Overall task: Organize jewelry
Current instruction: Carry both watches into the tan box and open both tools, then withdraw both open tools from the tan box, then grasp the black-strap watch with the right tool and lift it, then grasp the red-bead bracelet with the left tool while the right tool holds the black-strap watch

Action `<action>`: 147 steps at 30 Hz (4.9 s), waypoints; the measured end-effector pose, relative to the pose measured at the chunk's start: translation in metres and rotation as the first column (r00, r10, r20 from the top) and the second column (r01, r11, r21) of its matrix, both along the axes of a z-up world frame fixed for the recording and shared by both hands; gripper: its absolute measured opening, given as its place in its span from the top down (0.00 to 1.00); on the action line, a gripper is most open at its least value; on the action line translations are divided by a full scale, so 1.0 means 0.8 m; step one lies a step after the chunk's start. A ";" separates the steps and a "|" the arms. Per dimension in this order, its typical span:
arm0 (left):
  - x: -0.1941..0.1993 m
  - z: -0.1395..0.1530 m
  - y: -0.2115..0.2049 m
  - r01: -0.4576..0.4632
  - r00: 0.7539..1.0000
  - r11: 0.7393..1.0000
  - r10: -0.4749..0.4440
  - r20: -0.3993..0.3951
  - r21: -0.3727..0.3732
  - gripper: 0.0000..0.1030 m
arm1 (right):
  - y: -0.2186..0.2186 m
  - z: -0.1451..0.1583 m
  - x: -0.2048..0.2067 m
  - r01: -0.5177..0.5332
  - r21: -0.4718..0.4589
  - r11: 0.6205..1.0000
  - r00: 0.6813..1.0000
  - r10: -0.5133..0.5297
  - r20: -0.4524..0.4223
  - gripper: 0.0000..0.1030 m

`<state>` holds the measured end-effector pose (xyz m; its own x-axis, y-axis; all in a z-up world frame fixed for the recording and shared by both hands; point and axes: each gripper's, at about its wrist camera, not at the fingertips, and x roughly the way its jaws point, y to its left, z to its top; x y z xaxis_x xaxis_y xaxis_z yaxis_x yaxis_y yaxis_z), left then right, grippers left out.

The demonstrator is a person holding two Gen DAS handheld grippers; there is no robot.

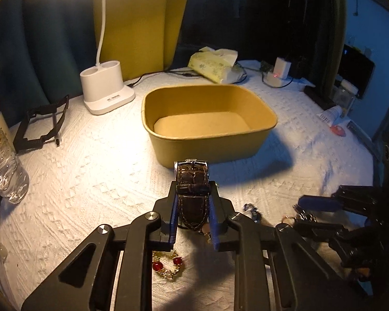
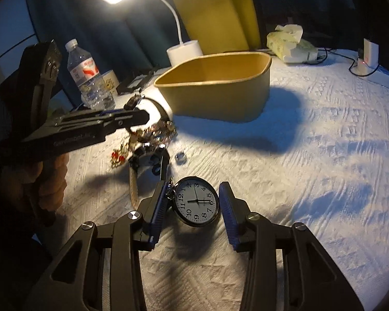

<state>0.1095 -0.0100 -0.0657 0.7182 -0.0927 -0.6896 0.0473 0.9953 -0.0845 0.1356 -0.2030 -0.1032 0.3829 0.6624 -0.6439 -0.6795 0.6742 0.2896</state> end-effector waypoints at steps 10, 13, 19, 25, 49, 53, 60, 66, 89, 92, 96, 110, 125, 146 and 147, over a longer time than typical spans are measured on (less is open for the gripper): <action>-0.007 0.041 0.002 -0.004 0.996 1.000 0.003 0.093 0.004 0.79 | -0.002 0.035 0.021 0.024 0.040 0.999 0.997 -0.027 0.078 0.61; -0.008 0.052 0.006 -0.015 0.993 1.000 0.014 0.119 0.007 0.79 | 0.001 0.042 0.026 0.024 0.055 0.998 0.994 -0.030 0.100 0.61; 0.002 0.068 0.011 -0.015 0.987 1.000 0.013 0.159 0.011 0.79 | 0.008 0.054 0.042 0.028 0.069 0.997 0.989 -0.038 0.146 0.61; 0.025 0.073 0.015 -0.005 0.986 1.000 0.004 0.166 0.006 0.79 | 0.023 0.062 0.072 0.035 0.077 0.996 0.983 -0.048 0.177 0.61; 0.141 0.022 0.047 -0.013 0.999 0.993 0.019 0.051 -0.120 0.67 | 0.071 0.043 0.177 0.122 0.046 0.991 0.985 -0.126 0.116 0.54; 0.138 0.019 0.043 -0.007 0.999 0.992 0.011 0.031 -0.125 0.60 | 0.071 0.047 0.173 0.122 0.057 0.991 0.984 -0.128 0.123 0.37; 0.118 0.034 0.045 -0.021 0.999 0.996 0.024 0.037 -0.085 0.54 | 0.063 0.057 0.159 0.143 0.059 0.988 0.981 -0.149 0.120 0.36; 0.092 0.042 0.058 -0.065 0.996 0.995 0.070 0.051 -0.081 0.54 | 0.055 0.067 0.137 0.153 0.070 0.986 0.979 -0.161 0.125 0.36; -0.024 0.046 0.062 -0.083 0.987 0.991 0.096 0.130 -0.101 0.54 | 0.050 0.051 0.032 0.137 -0.004 0.991 0.986 -0.136 0.099 0.36; -0.039 0.042 0.063 -0.084 0.987 0.992 0.096 0.131 -0.094 0.54 | 0.055 0.045 0.018 0.120 -0.003 0.993 0.988 -0.119 0.096 0.36; -0.058 0.032 0.066 -0.089 0.988 0.992 0.100 0.117 -0.091 0.54 | 0.065 0.030 -0.002 0.095 -0.009 0.995 0.993 -0.094 0.072 0.36; -0.094 0.003 0.077 -0.115 0.987 0.985 0.128 0.099 -0.128 0.54 | 0.097 0.005 -0.022 0.037 -0.163 0.986 0.998 -0.027 0.063 0.59; -0.100 0.001 0.063 -0.109 0.991 0.989 0.116 0.072 -0.100 0.54 | 0.073 0.016 -0.030 0.067 -0.100 0.993 0.995 -0.059 0.087 0.65; -0.052 -0.024 0.036 -0.095 0.993 0.995 0.093 -0.074 -0.015 0.54 | 0.027 0.025 -0.004 0.099 -0.031 0.995 0.993 -0.097 0.069 0.64; -0.048 -0.027 0.036 -0.095 0.992 0.995 0.093 -0.085 -0.010 0.54 | 0.025 0.025 -0.002 0.100 -0.028 0.995 0.993 -0.098 0.066 0.64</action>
<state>0.0709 0.0185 -0.0874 0.6637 -0.0375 -0.7470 -0.0543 0.9937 -0.0981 0.1340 -0.1827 -0.0832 0.4869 0.5991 -0.6356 -0.6258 0.7469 0.2246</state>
